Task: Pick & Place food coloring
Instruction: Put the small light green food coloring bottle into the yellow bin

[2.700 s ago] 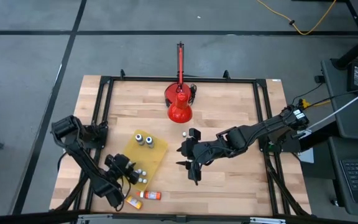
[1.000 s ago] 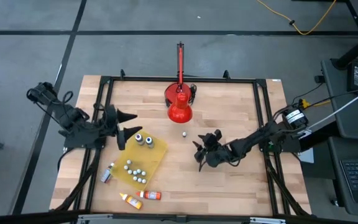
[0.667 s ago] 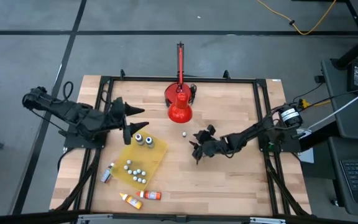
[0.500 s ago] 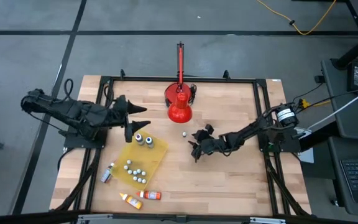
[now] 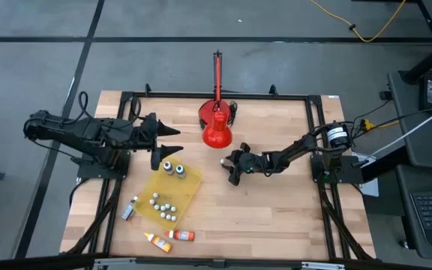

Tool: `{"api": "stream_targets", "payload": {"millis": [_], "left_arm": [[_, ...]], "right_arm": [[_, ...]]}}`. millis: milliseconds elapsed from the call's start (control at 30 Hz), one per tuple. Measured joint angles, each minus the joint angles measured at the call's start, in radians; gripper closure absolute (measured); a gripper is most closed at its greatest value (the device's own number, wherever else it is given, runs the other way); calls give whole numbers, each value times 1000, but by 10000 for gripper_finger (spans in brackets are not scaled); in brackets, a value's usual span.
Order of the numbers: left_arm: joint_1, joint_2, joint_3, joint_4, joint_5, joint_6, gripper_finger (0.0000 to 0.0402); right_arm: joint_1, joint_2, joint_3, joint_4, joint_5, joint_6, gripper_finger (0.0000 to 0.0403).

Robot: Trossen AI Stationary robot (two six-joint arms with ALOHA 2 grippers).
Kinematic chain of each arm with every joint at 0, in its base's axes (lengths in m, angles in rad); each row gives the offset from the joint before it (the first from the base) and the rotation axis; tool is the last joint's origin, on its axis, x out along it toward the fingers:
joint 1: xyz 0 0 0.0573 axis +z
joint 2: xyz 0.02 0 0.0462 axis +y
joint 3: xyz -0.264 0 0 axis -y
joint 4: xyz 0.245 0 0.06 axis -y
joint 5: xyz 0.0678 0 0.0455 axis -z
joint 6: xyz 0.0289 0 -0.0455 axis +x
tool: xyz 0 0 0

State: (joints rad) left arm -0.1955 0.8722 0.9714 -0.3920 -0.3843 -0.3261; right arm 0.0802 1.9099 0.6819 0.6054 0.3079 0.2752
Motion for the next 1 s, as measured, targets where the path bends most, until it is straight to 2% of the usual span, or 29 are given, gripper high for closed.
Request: {"api": "stream_targets", "payload": {"millis": [167, 1000], "left_arm": [[17, 0, 0, 0, 21, 0, 125], [23, 0, 0, -1, 21, 0, 126]], "right_arm": [[-6, 0, 0, 5, -40, -19, 205], [-21, 0, 29, -59, -40, -42, 205]]}}
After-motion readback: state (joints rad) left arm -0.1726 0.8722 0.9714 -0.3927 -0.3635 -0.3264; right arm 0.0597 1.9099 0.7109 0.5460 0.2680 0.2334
